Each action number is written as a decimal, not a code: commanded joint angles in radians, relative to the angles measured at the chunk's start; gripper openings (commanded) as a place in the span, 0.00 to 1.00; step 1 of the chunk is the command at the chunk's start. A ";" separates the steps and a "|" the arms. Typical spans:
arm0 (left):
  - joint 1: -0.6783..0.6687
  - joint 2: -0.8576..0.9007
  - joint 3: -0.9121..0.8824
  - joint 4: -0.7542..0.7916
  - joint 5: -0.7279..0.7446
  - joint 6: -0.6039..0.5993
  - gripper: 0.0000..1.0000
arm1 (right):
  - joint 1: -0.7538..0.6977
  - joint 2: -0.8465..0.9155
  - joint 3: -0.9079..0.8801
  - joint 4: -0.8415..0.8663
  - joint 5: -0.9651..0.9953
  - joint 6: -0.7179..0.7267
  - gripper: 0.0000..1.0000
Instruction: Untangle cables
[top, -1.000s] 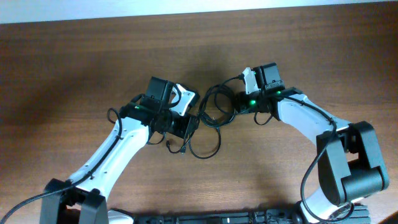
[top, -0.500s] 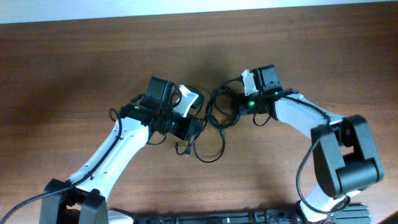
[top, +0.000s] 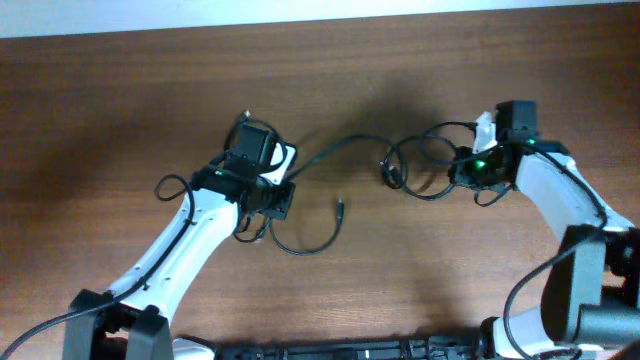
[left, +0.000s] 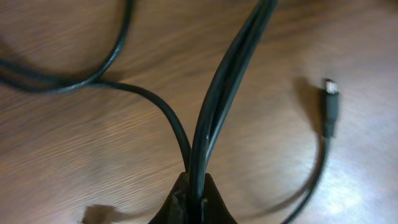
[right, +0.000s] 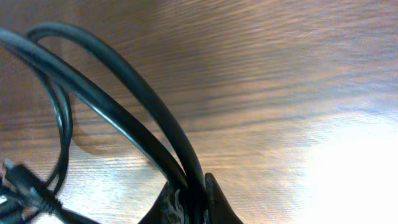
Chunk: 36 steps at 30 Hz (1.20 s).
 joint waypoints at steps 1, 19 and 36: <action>0.096 -0.027 0.019 0.022 -0.114 -0.148 0.00 | -0.055 -0.080 -0.003 -0.039 0.011 -0.010 0.04; 0.145 -0.135 0.031 0.280 0.276 -0.262 0.77 | 0.106 -0.417 -0.003 -0.348 -0.436 -0.270 0.10; -0.008 0.011 0.029 0.076 0.214 -0.178 0.82 | 0.274 -0.352 -0.005 -0.284 -0.098 -0.166 0.54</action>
